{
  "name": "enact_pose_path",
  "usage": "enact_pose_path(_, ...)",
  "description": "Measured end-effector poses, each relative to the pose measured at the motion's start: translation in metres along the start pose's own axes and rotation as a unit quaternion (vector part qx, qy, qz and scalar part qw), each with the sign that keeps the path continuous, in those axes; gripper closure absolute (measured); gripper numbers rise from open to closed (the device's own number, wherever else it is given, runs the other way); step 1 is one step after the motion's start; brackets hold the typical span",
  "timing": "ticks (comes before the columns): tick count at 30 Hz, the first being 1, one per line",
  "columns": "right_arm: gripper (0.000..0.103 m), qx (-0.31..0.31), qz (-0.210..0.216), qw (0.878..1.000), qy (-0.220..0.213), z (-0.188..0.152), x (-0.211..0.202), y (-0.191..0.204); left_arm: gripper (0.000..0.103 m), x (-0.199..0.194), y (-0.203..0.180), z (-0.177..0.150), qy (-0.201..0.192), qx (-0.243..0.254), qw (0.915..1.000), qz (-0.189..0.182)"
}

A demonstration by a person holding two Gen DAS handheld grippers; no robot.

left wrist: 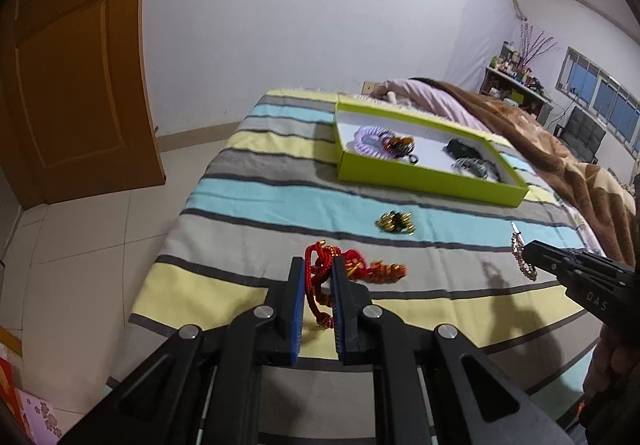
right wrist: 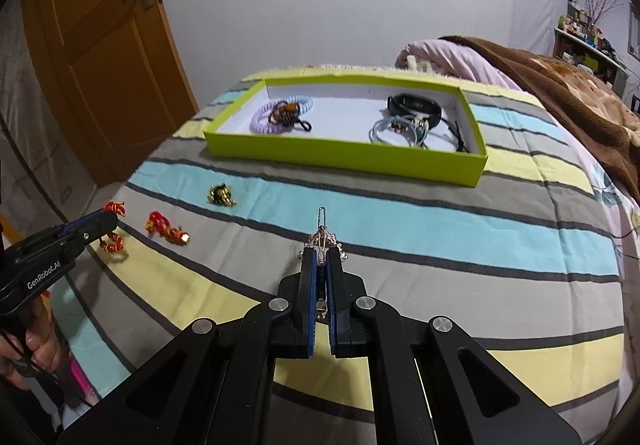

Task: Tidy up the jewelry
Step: 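Grasp a red knotted charm with the left tool while the right tool grasps the rhinestone hairpin, then carry the red charm and rhinestone hairpin into the green box with both tools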

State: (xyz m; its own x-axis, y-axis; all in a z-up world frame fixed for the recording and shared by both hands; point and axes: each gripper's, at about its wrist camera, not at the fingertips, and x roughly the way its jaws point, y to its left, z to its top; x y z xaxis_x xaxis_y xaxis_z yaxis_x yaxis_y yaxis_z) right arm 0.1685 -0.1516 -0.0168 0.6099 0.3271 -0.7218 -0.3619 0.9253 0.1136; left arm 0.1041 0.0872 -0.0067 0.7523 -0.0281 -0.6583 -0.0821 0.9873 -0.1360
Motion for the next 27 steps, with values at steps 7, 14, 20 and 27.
enact_pose_path(7,0.099,-0.003,0.007,1.000,-0.023,0.007,-0.020,0.000,0.090,-0.015,-0.016,0.012,-0.018,0.011,0.9995,-0.022)
enact_pose_path(14,0.099,-0.002,0.004,0.999,-0.042,0.014,-0.036,-0.005,0.090,-0.021,-0.034,0.026,-0.033,0.024,0.9985,-0.037)
enact_pose_path(20,0.099,-0.009,-0.001,0.998,-0.056,0.021,-0.045,-0.007,0.090,-0.021,-0.049,0.039,-0.040,0.030,0.9974,-0.052)
enact_pose_path(27,0.099,-0.013,-0.004,0.998,-0.063,0.035,-0.044,-0.015,0.090,-0.007,-0.063,0.053,-0.036,0.046,0.9965,-0.059)
